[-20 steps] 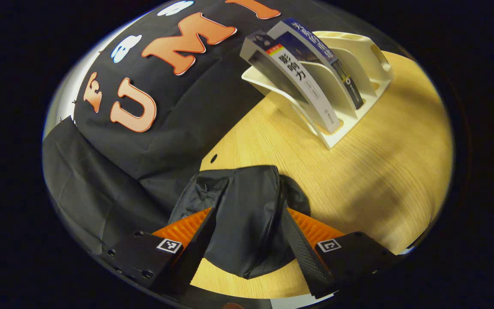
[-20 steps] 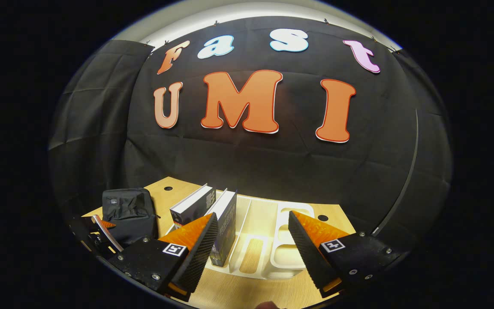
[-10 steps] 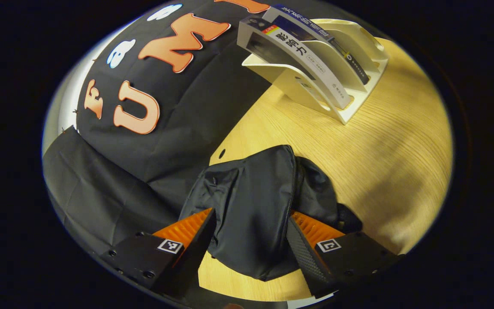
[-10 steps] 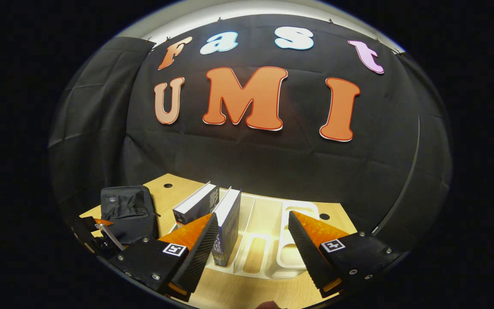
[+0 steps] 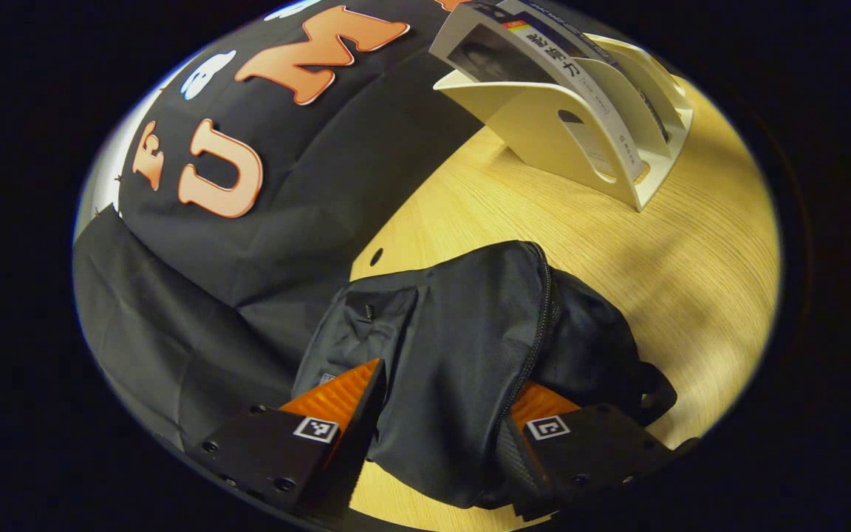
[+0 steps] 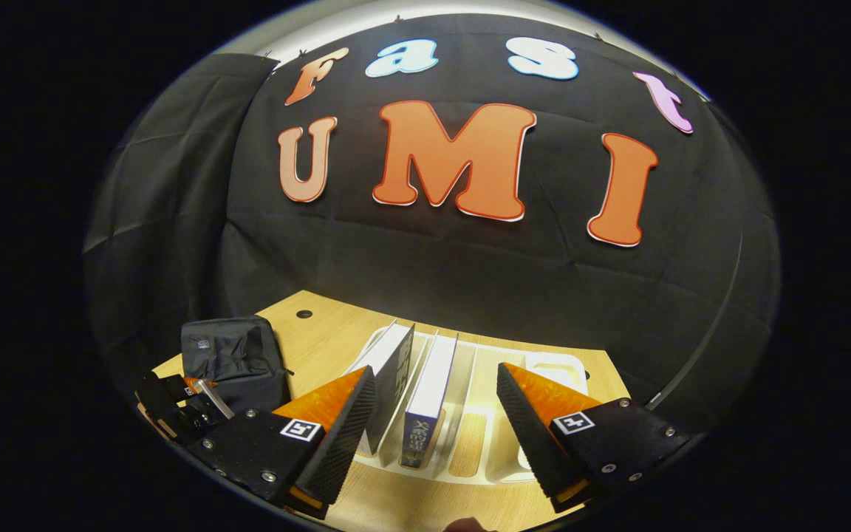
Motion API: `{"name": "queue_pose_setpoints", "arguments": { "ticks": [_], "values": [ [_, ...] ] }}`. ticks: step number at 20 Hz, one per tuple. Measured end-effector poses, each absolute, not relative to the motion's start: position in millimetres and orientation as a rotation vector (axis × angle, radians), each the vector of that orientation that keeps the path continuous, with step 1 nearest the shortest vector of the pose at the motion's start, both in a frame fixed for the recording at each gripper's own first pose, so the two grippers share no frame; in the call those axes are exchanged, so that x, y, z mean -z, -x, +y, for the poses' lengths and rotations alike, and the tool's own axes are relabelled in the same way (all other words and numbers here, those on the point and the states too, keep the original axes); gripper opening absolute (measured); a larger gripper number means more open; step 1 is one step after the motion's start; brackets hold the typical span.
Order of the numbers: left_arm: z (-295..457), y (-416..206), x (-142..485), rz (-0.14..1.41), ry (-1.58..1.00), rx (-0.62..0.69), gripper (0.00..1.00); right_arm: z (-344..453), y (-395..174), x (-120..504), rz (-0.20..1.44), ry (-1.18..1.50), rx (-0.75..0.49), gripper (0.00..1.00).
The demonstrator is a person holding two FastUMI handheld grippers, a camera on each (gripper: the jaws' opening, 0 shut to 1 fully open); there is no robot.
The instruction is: Open the schoolbag, grab two books from the bookshelf and put them into the schoolbag.
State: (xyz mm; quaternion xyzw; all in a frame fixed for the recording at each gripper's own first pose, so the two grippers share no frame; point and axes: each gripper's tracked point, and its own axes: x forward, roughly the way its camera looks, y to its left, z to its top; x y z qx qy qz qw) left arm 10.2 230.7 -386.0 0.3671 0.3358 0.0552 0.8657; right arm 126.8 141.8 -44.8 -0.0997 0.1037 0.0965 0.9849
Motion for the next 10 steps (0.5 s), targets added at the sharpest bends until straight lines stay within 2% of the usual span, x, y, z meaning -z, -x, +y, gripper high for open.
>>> {"name": "queue_pose_setpoints", "arguments": {
  "ticks": [2, 4, 5, 6, 10],
  "values": [
    [229, -12, 388, 0.729, -0.745, -0.064, 0.67, 151, -132, 45, 0.243, 0.205, -0.197, 0.98],
    [228, -10, 391, 0.773, -0.701, -0.003, 0.36, 161, -139, 45, 0.275, 0.208, -0.197, 0.98],
    [226, -10, 390, 0.79, -0.683, 0.023, 0.3, 164, -144, 45, 0.29, 0.217, -0.191, 0.98],
    [225, -9, 390, 0.816, -0.674, 0.058, 0.15, 165, -147, 45, 0.306, 0.232, -0.189, 0.98],
    [228, -9, 376, 0.864, -0.654, 0.139, 0.09, 171, -153, 53, 0.388, 0.263, -0.184, 0.98]
  ]
}}
